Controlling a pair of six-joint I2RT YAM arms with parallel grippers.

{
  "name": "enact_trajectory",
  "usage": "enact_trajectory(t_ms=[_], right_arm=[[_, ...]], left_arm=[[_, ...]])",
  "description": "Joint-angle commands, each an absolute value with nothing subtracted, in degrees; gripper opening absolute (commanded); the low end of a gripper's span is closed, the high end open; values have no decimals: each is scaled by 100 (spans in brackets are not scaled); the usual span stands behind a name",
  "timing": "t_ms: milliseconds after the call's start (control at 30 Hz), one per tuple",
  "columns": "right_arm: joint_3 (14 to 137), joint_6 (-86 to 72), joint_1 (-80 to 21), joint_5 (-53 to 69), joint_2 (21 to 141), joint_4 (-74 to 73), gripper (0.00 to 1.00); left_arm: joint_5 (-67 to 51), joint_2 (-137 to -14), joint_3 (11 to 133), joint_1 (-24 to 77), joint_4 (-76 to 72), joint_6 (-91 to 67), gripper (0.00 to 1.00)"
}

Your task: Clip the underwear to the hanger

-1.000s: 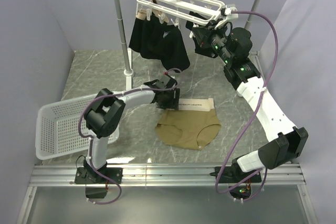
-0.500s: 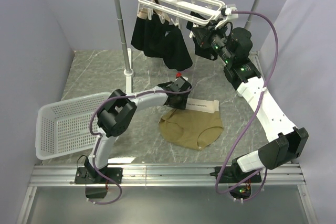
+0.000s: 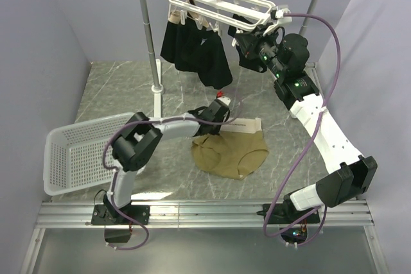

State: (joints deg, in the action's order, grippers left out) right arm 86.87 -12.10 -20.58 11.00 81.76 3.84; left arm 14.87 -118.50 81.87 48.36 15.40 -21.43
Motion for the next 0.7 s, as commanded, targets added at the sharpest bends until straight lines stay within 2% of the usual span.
enact_trajectory(t_ms=[0,300,667], right_arm=[[8613,-1169,-1978,1204,7989,448,0],[8350,-1257,-1907,1459,7814,474,0],[8227,-1511,-1670,1880,7699,729,0]], left_arm=[[1731,-10840,7430,4851,-163,-953,0],[1591,-9959,6408,4948,-2485,938,0],[1495,-9308,6750,4948,-2786,1099,0]])
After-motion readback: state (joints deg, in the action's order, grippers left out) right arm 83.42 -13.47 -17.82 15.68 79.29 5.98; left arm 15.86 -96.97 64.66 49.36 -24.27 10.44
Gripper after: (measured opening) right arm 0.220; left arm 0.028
